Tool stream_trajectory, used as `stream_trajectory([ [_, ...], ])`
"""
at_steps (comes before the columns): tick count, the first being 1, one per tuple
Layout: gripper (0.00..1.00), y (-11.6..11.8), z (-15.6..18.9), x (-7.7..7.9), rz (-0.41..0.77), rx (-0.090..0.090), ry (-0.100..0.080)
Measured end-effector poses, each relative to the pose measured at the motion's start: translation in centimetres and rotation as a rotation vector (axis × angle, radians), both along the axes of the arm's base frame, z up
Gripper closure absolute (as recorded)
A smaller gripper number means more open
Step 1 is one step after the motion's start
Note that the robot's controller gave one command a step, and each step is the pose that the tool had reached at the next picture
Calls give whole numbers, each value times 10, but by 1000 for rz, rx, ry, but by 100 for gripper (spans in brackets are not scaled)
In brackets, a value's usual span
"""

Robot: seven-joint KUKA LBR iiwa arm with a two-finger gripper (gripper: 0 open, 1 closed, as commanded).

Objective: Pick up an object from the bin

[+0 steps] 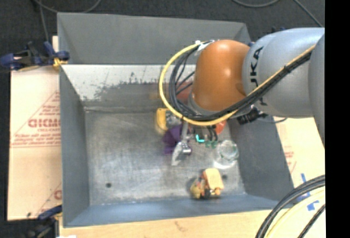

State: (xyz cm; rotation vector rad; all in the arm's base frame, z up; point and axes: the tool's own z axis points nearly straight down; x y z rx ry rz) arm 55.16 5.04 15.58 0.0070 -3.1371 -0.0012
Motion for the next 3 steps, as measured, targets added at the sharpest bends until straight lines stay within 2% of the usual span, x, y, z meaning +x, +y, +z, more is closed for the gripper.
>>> stream_trajectory([
  [1, 0, 0, 4, 2, -1, 0, -7],
  [2, 100, -30, -70, 47, -124, 6, -25],
  [3, 100, -30, -70, 47, -125, 6, -25],
])
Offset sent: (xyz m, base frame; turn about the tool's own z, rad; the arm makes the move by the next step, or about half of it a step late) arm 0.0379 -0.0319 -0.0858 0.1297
